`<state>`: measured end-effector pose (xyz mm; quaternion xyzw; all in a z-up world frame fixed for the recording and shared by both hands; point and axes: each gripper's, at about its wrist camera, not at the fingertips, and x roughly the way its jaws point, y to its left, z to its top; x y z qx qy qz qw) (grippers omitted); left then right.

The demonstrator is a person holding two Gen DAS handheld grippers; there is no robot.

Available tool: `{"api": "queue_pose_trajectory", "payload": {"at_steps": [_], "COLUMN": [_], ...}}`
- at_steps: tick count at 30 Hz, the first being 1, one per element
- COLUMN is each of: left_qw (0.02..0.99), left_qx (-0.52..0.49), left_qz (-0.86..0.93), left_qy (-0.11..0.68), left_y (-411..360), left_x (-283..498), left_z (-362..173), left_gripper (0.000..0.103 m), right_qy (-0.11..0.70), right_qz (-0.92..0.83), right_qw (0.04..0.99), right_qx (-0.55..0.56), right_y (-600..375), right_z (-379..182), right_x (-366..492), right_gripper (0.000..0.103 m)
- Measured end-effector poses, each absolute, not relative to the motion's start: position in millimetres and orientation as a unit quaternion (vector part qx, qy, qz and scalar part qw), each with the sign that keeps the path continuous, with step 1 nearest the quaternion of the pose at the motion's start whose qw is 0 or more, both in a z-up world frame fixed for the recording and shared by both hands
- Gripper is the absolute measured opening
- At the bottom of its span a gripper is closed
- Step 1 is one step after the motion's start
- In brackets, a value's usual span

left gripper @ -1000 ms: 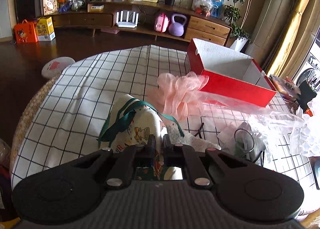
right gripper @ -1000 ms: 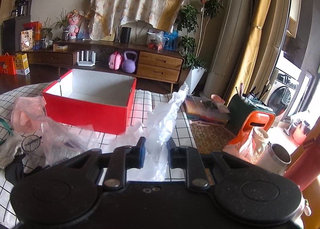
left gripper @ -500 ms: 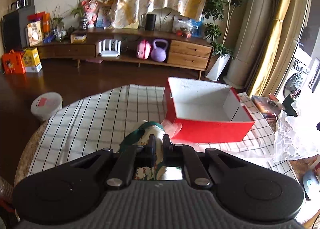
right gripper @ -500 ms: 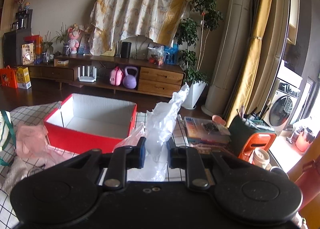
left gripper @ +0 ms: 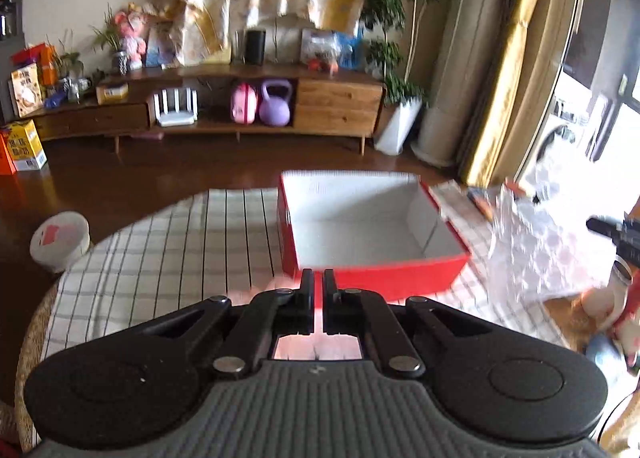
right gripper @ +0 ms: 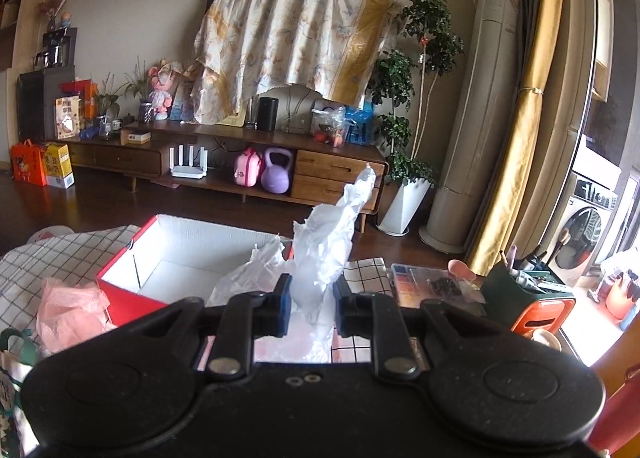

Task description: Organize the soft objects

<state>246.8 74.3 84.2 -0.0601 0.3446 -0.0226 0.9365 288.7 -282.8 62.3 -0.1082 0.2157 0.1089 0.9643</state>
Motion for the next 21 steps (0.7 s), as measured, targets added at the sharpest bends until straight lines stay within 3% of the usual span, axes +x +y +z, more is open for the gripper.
{"api": "queue_pose_trajectory", "payload": {"at_steps": [10,14,16,20,21], "left_qw": [0.913,0.905,0.901,0.896,0.895], "left_qx": [-0.063,-0.068,-0.066,-0.073,-0.077], "left_qz": [-0.027,-0.029,-0.032,-0.043,-0.045], "left_qy": [0.402,0.420,0.428,0.436,0.437], "left_y": [73,67,59,45,42], "left_x": [199,180,173,159,156], "left_z": [20,-2,-12,-31,-35], "left_gripper": [0.005,0.011,0.022,0.071,0.074], "right_qy": [0.225,0.228,0.230,0.230,0.230], "right_qz": [0.118,0.118,0.119,0.120,0.120], "right_qw": [0.960,0.960,0.959,0.959,0.959], "right_qx": [-0.116,-0.115,-0.114,-0.112,-0.113], "right_y": [-278,-279,-279,-280,-280], "right_z": [50,46,45,44,43], "right_x": [270,265,263,260,260], "right_gripper": [0.020,0.020,0.020,0.020,0.020]}}
